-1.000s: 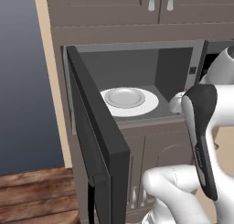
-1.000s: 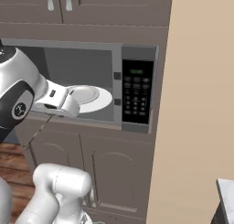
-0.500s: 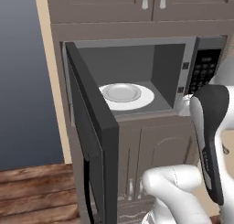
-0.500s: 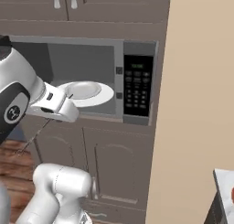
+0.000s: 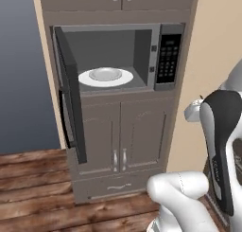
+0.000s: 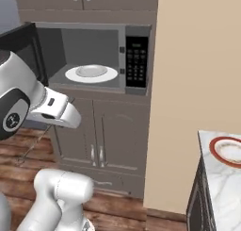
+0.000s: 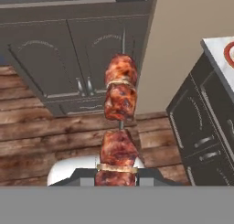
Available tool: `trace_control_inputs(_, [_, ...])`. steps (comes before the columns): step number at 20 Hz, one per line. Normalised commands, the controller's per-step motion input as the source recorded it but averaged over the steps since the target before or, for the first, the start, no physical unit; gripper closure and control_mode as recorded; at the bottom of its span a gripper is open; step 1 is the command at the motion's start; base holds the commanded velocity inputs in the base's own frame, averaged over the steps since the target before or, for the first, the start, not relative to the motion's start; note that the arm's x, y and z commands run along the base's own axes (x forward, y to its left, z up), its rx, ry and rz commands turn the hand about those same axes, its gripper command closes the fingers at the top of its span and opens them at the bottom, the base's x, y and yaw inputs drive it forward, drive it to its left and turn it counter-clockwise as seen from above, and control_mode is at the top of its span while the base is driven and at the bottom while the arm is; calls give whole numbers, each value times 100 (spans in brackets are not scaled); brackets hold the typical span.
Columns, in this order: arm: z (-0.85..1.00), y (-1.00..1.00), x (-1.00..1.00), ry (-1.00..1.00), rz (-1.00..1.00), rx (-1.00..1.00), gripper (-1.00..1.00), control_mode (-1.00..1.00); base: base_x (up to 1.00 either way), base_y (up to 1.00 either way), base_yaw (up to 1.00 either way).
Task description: Pick the kebab skewer from the microwave and place it on plate located on the counter.
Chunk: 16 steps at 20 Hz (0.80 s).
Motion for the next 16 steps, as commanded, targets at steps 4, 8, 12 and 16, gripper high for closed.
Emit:
trace_control_inputs(4, [0,0,0,0,0,0,100,100,-40,-28,-16])
trace_control_inputs(8, [0,0,0,0,0,0,100,100,1,-4,-60])
trace_control_inputs(12, [0,0,0,0,0,0,100,100,31,-38,-65])
trace_control_inputs(16, [0,0,0,0,0,0,100,100,42,-42,-64])
